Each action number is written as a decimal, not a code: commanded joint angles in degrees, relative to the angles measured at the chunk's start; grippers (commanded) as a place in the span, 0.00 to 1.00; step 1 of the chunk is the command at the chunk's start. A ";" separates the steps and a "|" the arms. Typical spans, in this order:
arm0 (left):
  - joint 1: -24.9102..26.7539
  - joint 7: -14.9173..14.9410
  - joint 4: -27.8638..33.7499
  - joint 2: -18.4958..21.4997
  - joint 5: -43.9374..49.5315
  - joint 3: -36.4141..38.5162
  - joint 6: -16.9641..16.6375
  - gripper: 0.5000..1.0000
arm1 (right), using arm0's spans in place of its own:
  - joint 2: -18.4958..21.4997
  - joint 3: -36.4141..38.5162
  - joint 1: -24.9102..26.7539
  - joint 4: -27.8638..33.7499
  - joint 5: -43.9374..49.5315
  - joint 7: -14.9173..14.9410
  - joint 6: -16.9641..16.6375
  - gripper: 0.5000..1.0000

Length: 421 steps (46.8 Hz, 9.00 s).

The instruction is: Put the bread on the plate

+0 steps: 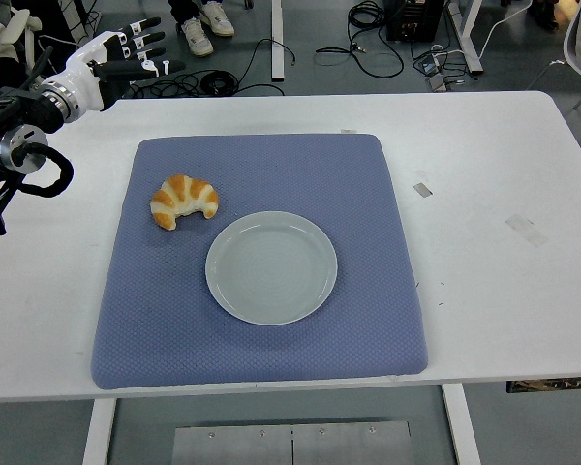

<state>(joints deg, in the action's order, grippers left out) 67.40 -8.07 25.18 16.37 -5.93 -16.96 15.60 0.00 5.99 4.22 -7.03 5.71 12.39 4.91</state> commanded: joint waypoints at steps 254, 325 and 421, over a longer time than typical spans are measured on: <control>21.64 17.74 35.28 6.48 -15.69 41.31 -10.86 0.07 | 0.00 0.08 0.00 0.00 0.00 0.00 0.01 1.00; 19.53 20.64 50.49 6.04 -19.20 36.65 -12.26 0.00 | 0.00 -0.01 0.00 0.00 0.00 0.00 0.01 1.00; 21.72 20.64 47.86 9.03 -19.56 32.18 -11.38 0.94 | 0.00 -0.01 0.00 0.00 0.00 0.00 0.01 1.00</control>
<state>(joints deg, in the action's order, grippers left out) 89.09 12.57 74.32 25.07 -25.26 17.05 4.22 0.00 6.00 4.22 -7.03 5.71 12.39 4.93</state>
